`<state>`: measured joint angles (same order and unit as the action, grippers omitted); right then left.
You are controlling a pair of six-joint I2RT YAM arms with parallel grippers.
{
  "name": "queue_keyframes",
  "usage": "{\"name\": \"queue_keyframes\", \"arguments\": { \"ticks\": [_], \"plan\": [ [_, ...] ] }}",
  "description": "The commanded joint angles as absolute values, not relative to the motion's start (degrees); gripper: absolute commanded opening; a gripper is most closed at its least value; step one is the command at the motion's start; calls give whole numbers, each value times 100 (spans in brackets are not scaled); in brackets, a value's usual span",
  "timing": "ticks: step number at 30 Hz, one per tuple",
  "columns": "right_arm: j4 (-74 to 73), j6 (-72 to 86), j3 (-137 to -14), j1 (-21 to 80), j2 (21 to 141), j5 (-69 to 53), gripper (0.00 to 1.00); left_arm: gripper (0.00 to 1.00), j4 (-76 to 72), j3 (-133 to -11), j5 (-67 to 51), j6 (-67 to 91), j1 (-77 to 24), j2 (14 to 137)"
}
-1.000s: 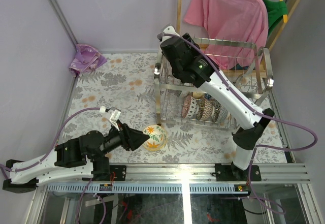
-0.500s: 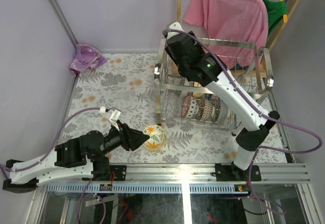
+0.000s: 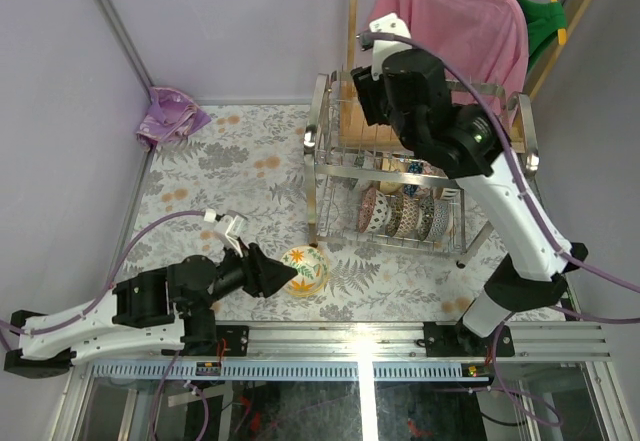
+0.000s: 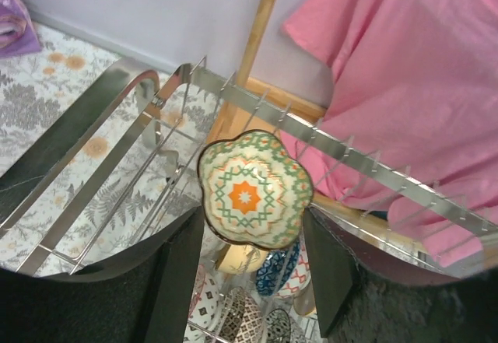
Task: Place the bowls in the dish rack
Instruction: Turn the bowl upside down on the dish rack.
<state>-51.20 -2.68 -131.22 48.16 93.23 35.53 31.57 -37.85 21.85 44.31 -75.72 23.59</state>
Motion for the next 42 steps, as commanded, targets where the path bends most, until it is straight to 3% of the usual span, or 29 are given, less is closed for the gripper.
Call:
{"name": "queue_keyframes", "arguments": {
  "ticks": [1,12,17,20,23,24,25,34,42],
  "plan": [
    [-5769,-775,-13224,4699,9830,2755,61,48,3252,-3989,2093,4539,-7594,2463],
    [-5880,-629,-13169,4456,10281,2692,61,48,3160,-4033,2092,4520,-7596,2576],
    [-5865,-643,-13124,4375,10371,2862,53,48,3194,-4086,2127,4492,-7593,2575],
    [-5860,-589,-13196,4248,10439,2528,42,48,3231,-4153,2136,4470,-7590,2592],
    [-5901,-551,-13282,4219,10476,2299,18,48,3273,-4202,2153,4456,-7594,2610],
    [-5902,-537,-13307,4219,10470,2244,6,48,3278,-4214,2153,4456,-7593,2609],
    [-5906,-514,-13337,4219,10448,2194,1,48,3278,-4218,2153,4456,-7587,2609],
    [-5544,95,-13573,4101,9806,814,0,48,3274,-4275,2112,4480,-7589,2719],
    [-2976,2002,-11369,3462,8292,-1103,0,48,3186,-4259,2073,4517,-7588,2759]
  ]
}}
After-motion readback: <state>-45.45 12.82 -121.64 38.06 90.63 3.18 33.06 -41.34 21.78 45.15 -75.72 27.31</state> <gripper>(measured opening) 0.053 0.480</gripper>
